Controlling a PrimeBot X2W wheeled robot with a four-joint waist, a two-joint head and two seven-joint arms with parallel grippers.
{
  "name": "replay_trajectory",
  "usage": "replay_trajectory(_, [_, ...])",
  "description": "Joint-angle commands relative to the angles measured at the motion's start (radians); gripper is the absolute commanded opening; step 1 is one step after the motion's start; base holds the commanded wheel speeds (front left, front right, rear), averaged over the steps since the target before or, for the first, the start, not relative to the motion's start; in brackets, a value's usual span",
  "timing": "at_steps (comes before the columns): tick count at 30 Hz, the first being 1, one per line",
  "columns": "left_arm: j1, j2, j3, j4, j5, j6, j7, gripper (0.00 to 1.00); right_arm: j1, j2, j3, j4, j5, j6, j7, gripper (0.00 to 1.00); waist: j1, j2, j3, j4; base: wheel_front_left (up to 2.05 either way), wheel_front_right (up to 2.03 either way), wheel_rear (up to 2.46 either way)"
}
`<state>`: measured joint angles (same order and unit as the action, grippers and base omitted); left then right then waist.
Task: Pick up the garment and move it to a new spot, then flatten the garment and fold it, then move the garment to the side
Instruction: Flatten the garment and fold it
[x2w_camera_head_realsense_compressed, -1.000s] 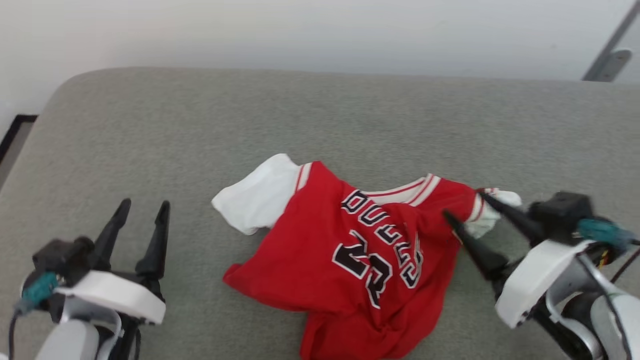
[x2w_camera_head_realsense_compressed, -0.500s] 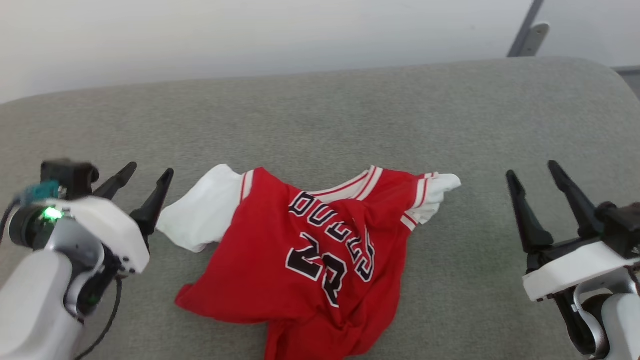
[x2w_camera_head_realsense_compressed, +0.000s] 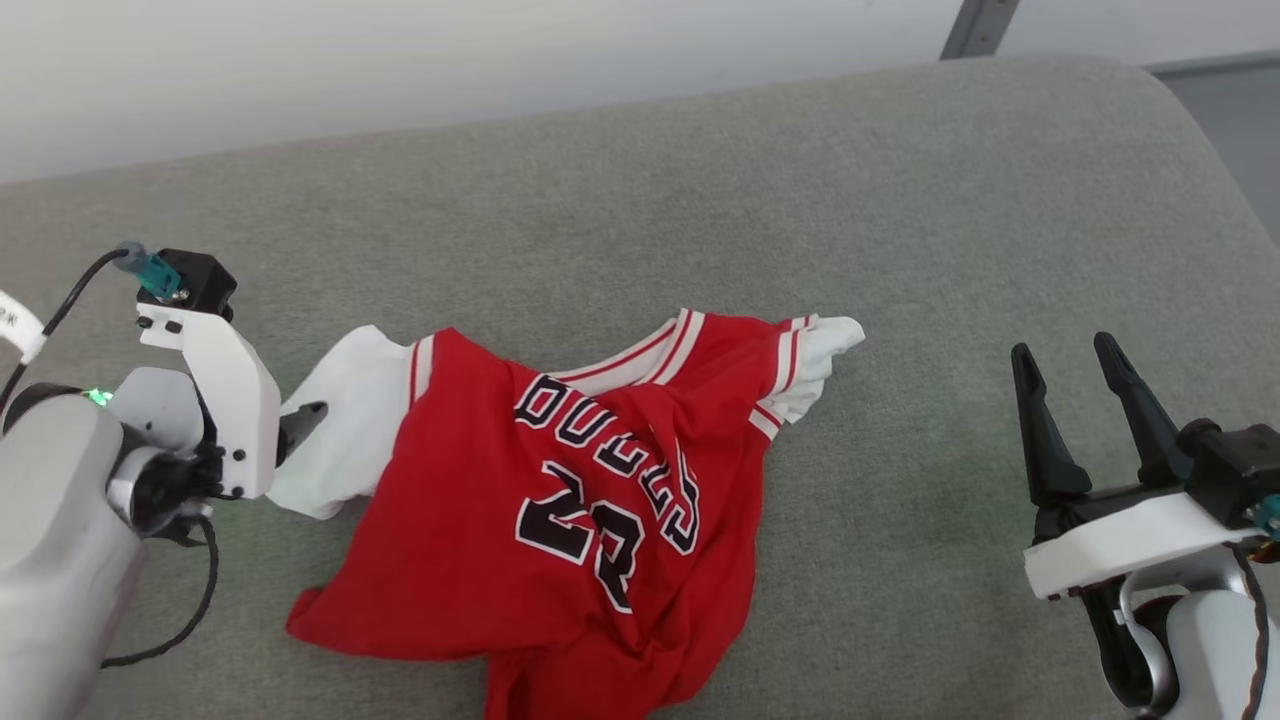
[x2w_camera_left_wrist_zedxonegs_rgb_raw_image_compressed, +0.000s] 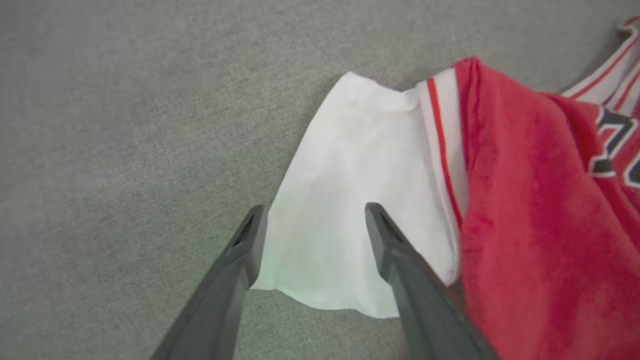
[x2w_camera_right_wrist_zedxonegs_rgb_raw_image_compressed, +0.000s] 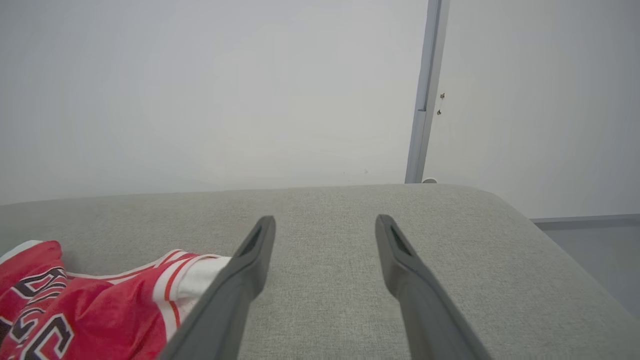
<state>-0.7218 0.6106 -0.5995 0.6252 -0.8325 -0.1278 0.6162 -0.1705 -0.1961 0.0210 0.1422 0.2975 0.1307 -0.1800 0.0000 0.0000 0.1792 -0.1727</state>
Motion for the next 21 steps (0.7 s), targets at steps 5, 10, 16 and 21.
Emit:
replay_trajectory(5, [-0.078, -0.017, -0.039, 0.139, 0.024, 0.008, 0.093, 1.0, -0.035, 0.006, 0.01, 0.018, 0.01, 0.0, -0.017, 1.0, 0.0, 0.0, 0.043, -0.034, 0.0, 0.0, 0.0])
replay_trajectory(10, [-0.113, -0.044, -0.056, 0.26, 0.033, 0.023, 0.121, 1.0, -0.054, 0.013, 0.019, 0.028, 0.011, 0.0, -0.029, 1.0, 0.0, 0.0, 0.072, -0.05, 0.0, 0.0, 0.0])
replay_trajectory(16, [-0.124, -0.078, -0.044, 0.357, 0.006, 0.022, 0.11, 0.0, -0.063, 0.016, 0.012, 0.038, 0.014, 0.0, -0.038, 1.0, 0.0, 0.0, 0.089, -0.049, 0.0, 0.0, 0.0])
replay_trajectory(21, [-0.168, -0.058, -0.031, 0.407, 0.006, 0.018, 0.064, 0.0, -0.063, 0.014, -0.01, 0.039, 0.01, 0.0, -0.04, 1.0, 0.0, 0.0, 0.091, -0.021, 0.0, 0.0, 0.0])
